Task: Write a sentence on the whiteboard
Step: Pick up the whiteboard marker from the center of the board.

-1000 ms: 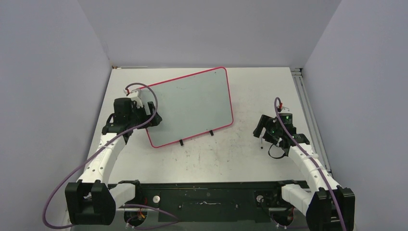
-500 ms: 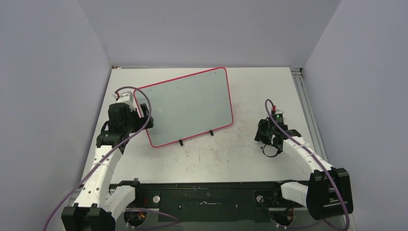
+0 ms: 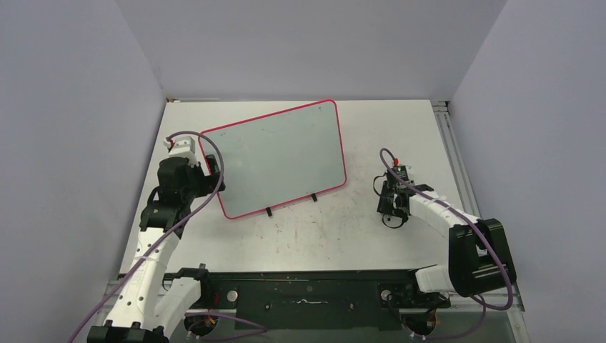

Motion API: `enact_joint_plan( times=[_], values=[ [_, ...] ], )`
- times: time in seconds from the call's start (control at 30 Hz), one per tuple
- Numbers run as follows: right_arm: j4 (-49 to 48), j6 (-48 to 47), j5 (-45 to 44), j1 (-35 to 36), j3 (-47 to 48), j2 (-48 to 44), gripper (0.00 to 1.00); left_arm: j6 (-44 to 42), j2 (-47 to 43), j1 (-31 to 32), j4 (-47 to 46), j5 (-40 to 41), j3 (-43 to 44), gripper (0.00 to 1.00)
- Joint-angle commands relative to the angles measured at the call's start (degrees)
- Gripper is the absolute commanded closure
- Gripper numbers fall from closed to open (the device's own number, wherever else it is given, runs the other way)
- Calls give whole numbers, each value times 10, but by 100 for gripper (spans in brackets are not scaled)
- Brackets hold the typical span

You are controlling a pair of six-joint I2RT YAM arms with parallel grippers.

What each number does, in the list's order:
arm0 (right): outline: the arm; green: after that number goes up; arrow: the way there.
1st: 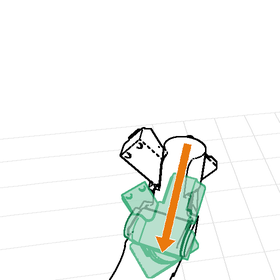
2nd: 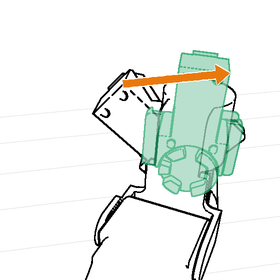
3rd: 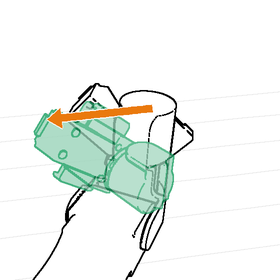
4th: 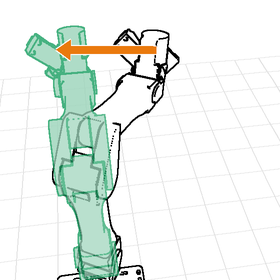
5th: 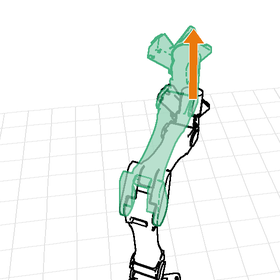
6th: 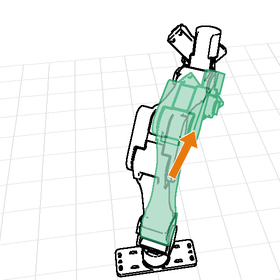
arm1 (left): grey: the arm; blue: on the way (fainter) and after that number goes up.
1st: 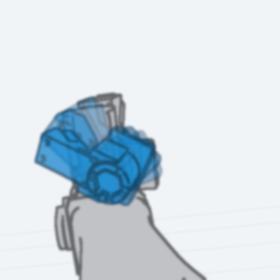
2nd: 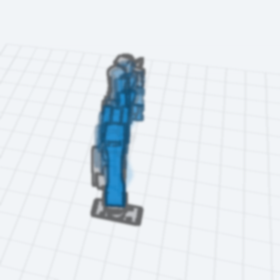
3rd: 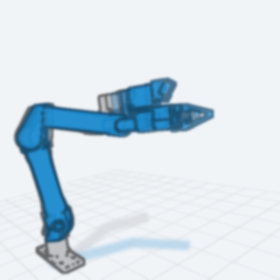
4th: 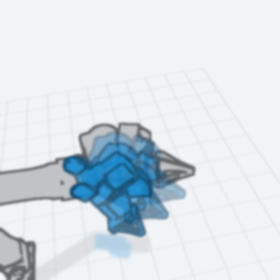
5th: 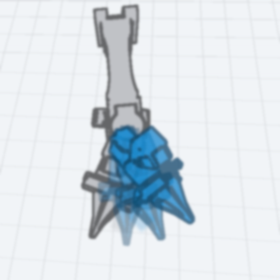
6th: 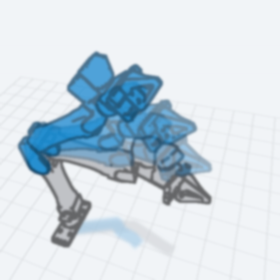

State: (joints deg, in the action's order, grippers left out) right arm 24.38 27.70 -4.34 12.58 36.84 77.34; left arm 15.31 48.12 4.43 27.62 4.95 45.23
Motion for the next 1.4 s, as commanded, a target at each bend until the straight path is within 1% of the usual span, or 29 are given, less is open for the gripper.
enact_joint_plan(
  times=[0.0,0.2,0.37,0.53,0.6,0.73,0.9,1.0,1.1,1.13,1.3,1.37],
  values=[
    [-13,-5,-17,-1,33,18,65,-15,-11,13,-20,3,0,6],
    [-23,-12,17,-15,35,38,73,-24,-20,33,-20,15,1,6],
    [-24,-16,24,-24,33,50,79,-27,-33,42,-22,24,0,6],
    [-28,-22,39,-28,32,61,93,-38,-48,68,-30,25,-3,6],
    [-25,-26,65,-28,34,56,95,-45,-56,87,-34,27,-4,6],
    [-1,-36,99,-18,43,28,95,-70,-85,153,-51,27,-13,7],
    [62,-44,151,27,65,-24,95,-118,-108,268,-63,3,-18,7],
    [89,-43,194,66,73,-47,95,-149,-95,341,-73,-42,-23,7],
    [112,-39,243,100,77,-62,95,-194,-64,412,-83,-119,-31,7],
    [119,-37,256,114,79,-67,95,-202,-56,436,-89,-132,-37,7],
    [144,-18,336,199,86,-87,95,-245,-42,545,-116,-131,-67,7],
    [139,-3,372,244,86,-93,95,-258,-39,594,-121,-110,-79,7]
  ],
)
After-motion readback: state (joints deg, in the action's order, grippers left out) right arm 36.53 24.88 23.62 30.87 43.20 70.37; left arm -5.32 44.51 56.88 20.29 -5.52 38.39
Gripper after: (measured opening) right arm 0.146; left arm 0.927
